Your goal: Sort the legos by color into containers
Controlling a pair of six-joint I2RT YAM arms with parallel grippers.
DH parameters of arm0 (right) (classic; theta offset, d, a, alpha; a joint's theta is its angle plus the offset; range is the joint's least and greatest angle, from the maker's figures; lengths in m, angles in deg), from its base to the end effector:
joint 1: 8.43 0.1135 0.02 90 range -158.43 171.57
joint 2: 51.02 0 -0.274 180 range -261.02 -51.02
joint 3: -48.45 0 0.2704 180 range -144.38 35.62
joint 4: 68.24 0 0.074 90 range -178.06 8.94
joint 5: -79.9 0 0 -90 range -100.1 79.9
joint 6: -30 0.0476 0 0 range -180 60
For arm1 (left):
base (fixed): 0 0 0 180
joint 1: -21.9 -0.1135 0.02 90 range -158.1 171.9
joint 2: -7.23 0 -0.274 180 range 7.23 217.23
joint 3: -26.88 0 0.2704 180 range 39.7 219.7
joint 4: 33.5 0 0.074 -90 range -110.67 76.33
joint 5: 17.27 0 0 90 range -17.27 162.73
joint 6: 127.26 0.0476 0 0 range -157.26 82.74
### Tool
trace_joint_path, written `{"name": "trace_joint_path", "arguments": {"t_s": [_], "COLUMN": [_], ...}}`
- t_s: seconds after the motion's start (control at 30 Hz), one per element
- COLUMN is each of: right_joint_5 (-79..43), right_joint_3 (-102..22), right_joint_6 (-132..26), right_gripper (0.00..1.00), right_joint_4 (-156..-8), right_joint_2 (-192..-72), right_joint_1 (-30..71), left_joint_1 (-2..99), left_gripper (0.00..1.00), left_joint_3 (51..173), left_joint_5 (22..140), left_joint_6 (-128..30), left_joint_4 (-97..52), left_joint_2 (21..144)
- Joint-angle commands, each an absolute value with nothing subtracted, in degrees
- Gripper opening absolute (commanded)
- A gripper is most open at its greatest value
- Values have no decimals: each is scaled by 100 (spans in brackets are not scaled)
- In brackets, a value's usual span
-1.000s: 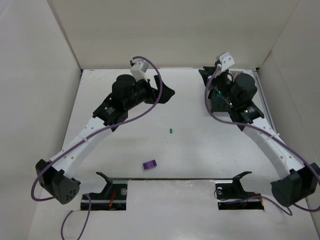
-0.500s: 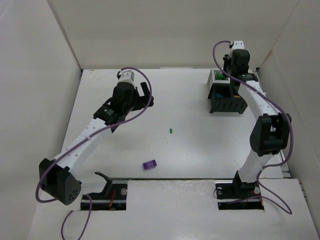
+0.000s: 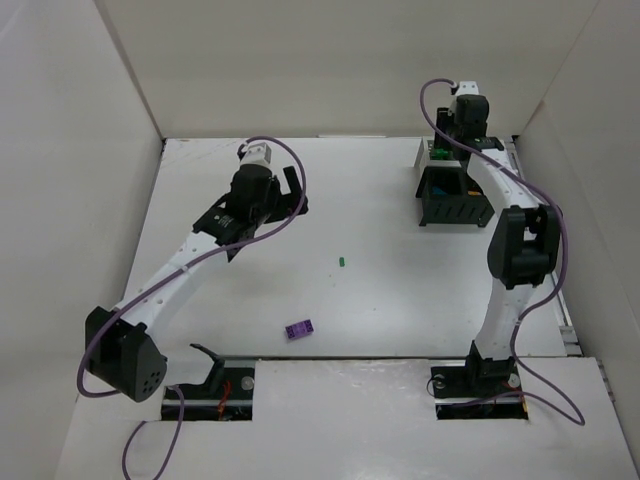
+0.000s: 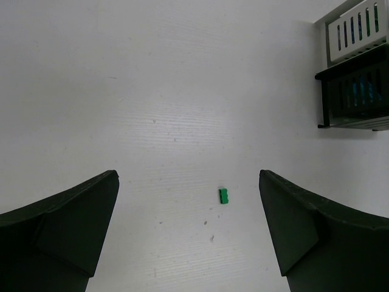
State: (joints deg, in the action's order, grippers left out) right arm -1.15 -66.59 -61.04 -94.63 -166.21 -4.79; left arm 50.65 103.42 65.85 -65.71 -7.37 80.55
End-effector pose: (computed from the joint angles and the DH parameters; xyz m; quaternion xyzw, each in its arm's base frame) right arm 0.5147 0.0253 0.3067 0.0064 0.8489 -0.0544 0.5257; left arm 0.2859 -0.1504 0.3440 -0.0310 0.8320 -0.2201 0.5082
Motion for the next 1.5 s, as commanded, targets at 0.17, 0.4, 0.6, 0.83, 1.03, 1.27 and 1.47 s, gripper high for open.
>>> {"name": "trace_joint_path", "arguments": {"t_s": [0.17, 0.4, 0.6, 0.83, 1.03, 1.27, 1.47], "right_joint_5": [-597, -860, -614, -1177, -1116, -606, -352], "right_joint_3": [-6229, -7222, -6835, -6142, -4764, -3813, -3566], "right_joint_6": [-6176, -6114, -5991, -6263, -6255, -5544, -4911], "right_gripper": [60, 37, 26, 38, 52, 58, 58], "right_joint_4": [-9048, -9477, -9196, -9038, -9257, -10075, -10206], "right_joint_2": [-15807, -16598, -16711, -15950, -14973, -14647, -15225], "right_joint_1": [-457, -571, -518, -220, 937, 2581, 3549], "left_joint_1": [5029, 5029, 5029, 4977, 4906, 4906, 4853], "left_gripper": [100, 100, 100, 100, 100, 100, 100], "left_joint_3": [10237, 10176, 9859, 9744, 9411, 8857, 8427], "left_joint_5": [6596, 6596, 6596, 6315, 6315, 6315, 6517], "left_joint_6": [-6679, -6749, -6934, -7091, -7513, -7953, -8058], "left_joint_4": [-635, -398, -398, -240, 138, 429, 429], "left_joint_2": [7746, 7316, 6780, 6726, 6726, 6419, 6050]}}
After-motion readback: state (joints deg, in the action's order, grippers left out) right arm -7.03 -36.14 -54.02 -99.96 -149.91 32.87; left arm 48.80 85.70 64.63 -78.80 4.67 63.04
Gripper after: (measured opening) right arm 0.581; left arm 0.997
